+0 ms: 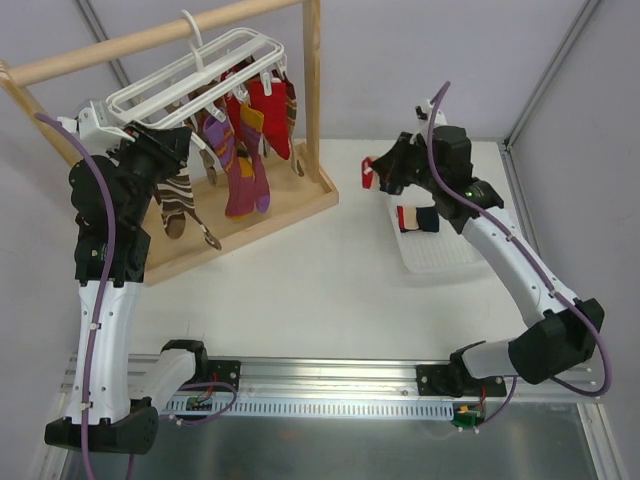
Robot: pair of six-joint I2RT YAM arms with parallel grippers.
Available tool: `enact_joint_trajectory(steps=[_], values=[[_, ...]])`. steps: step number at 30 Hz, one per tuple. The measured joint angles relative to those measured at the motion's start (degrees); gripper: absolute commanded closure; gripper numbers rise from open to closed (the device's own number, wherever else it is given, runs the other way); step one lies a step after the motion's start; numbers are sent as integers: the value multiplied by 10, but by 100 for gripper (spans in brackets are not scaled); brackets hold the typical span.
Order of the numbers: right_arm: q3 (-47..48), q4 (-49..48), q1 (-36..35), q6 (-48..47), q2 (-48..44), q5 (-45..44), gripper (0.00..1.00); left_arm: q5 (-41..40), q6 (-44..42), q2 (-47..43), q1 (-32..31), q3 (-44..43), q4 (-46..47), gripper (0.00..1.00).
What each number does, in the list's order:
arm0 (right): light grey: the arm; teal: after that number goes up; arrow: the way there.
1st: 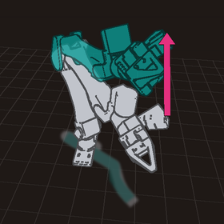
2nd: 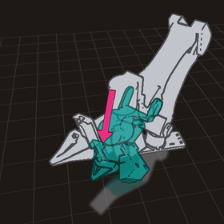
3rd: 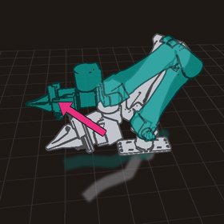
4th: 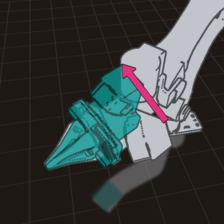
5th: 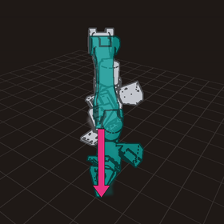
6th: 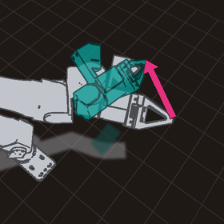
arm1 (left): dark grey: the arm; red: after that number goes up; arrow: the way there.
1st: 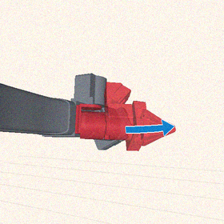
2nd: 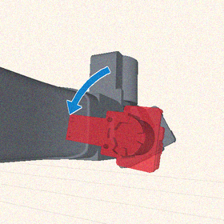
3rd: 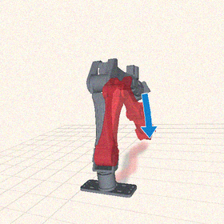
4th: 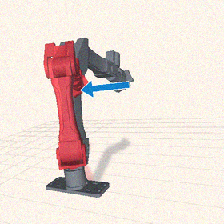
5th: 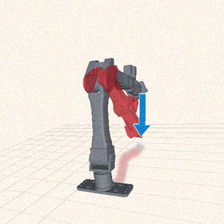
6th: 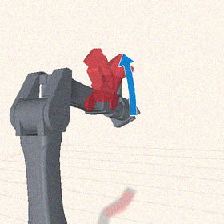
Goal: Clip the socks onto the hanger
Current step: Pick up the sock from the bin, then clamp the sock onto the hanger.
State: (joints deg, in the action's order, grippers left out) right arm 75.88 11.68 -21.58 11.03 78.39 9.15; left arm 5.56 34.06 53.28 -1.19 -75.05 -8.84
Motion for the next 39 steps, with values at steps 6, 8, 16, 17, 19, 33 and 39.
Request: enact_joint_trajectory(steps=[6,8,16,17,19,33,39], values=[[99,-71,-111,38,53,53,99,16,1,2,0,0,11,100],[135,-99,-137,55,85,63,99,20,1,3,0,0,15,100],[291,-147,-214,134,223,68,99,34,-5,0,-8,23,71,100],[303,-151,-220,143,235,66,99,34,-5,-2,-9,29,79,100],[323,-155,-233,163,254,57,99,34,-7,-5,-11,40,96,100],[393,-143,-281,227,304,-36,99,16,-51,-16,-38,80,162,100],[410,-143,-295,233,311,-58,99,14,-63,-25,-38,100,180,100]])
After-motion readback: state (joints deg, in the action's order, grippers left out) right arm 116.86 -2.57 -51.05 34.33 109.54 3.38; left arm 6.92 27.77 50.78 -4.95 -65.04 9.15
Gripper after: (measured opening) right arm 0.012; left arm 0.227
